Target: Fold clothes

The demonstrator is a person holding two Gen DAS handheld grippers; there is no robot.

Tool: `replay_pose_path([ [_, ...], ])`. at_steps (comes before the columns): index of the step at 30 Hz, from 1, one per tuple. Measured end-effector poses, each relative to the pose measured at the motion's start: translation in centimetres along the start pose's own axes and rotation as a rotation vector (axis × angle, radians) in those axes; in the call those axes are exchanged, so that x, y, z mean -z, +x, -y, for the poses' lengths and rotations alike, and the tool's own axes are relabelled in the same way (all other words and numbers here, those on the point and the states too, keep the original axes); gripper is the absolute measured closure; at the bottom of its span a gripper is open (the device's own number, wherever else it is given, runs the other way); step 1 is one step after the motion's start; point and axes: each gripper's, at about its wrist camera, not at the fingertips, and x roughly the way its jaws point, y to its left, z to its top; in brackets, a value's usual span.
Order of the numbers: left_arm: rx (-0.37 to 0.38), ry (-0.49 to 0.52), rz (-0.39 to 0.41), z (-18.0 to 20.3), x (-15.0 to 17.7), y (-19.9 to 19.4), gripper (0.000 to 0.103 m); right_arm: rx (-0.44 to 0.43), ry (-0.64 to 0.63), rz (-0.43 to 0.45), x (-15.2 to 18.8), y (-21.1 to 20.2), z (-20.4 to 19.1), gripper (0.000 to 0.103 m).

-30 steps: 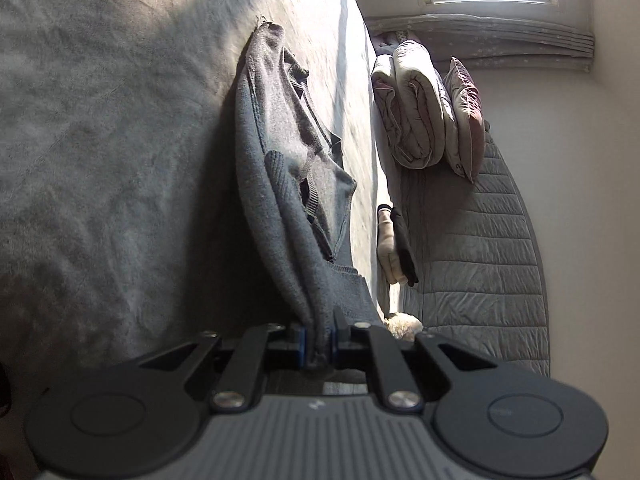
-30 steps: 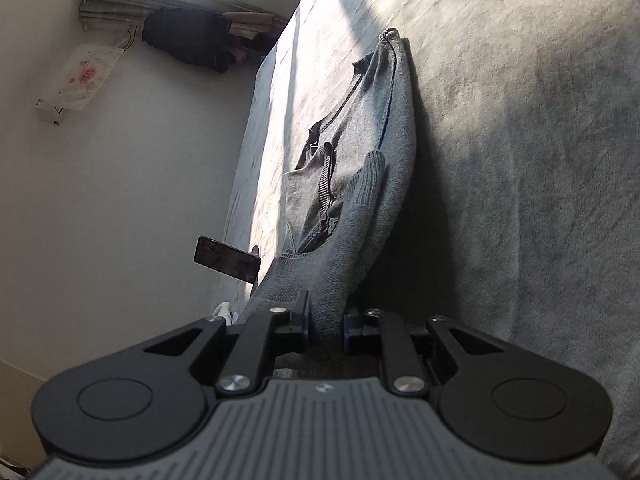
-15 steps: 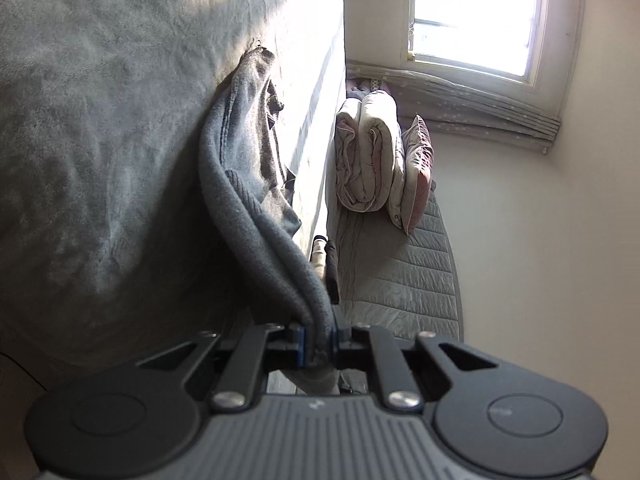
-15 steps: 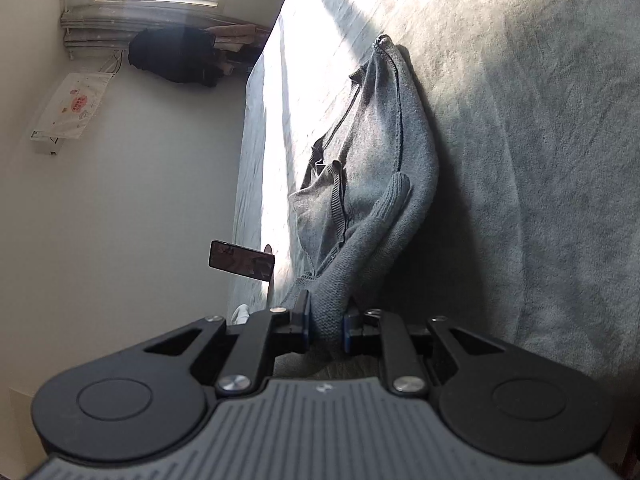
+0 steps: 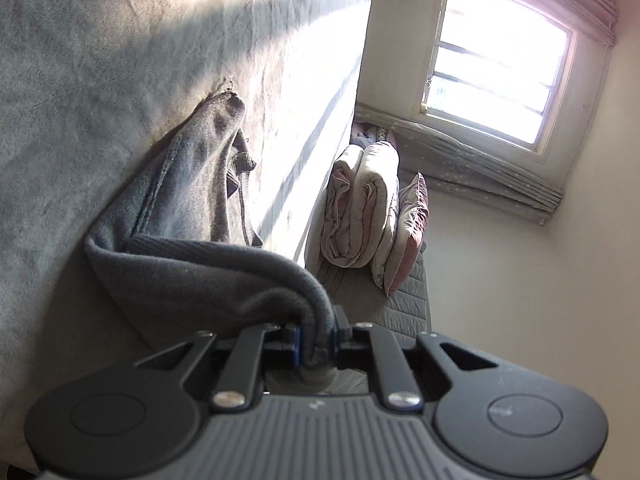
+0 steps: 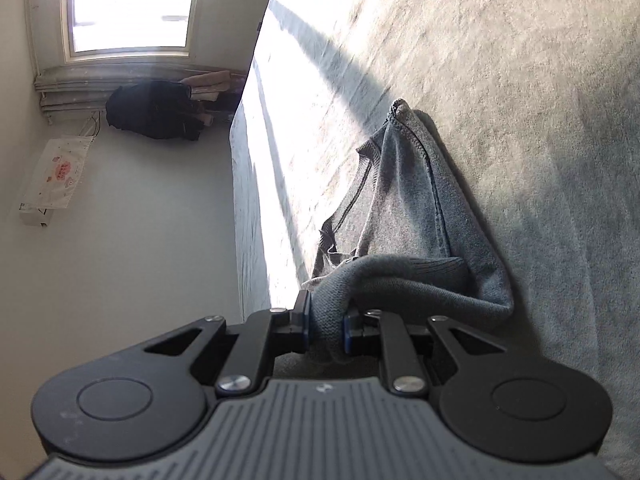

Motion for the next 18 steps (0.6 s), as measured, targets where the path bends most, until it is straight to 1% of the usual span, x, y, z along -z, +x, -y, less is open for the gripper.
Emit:
replay_pose_path([
  [5,-0.018,0.003,0.029,-0.2,-2.2,2.0,0.089,0.011,0.041,0.024,-2.5,2.5,0.6,0.082],
  [9,-0.03,0.008,0.052,-0.6,-3.9,3.6,0.085,0.017,0.07,0.027,-3.8,4.1,2.0,0.08],
  [10,-0.034,0.009,0.058,-0.7,-4.4,3.9,0.08,0.016,0.076,0.026,-4.0,4.4,2.5,0.079],
  [11,-0.037,0.01,0.064,-0.8,-4.8,4.3,0.066,0.015,0.081,0.024,-4.1,4.6,3.0,0.075],
  [12,-0.04,0.011,0.07,-0.9,-5.3,4.7,0.057,0.017,0.085,0.02,-4.2,4.8,3.7,0.072],
  [13,-0.037,0.029,0.074,-0.9,-5.6,4.5,0.056,0.019,0.097,0.018,-4.4,4.9,4.2,0.07],
  [14,-0.034,0.047,0.078,-0.8,-6.0,4.3,0.055,0.022,0.116,0.018,-4.5,4.8,4.7,0.066],
  [15,-0.04,0.089,0.088,-0.3,-6.3,4.1,0.051,0.019,0.127,0.016,-4.7,4.8,4.9,0.061],
  [16,-0.046,0.132,0.097,0.2,-6.6,3.9,0.048,0.013,0.114,0.017,-4.9,4.6,4.8,0.058],
  [17,-0.066,0.195,0.115,0.9,-6.9,3.9,0.045,0.009,0.087,0.023,-5.2,4.4,4.4,0.055],
  [18,-0.096,0.264,0.133,1.5,-7.0,3.8,0.045,0.011,0.057,0.033,-5.4,4.1,4.0,0.053],
])
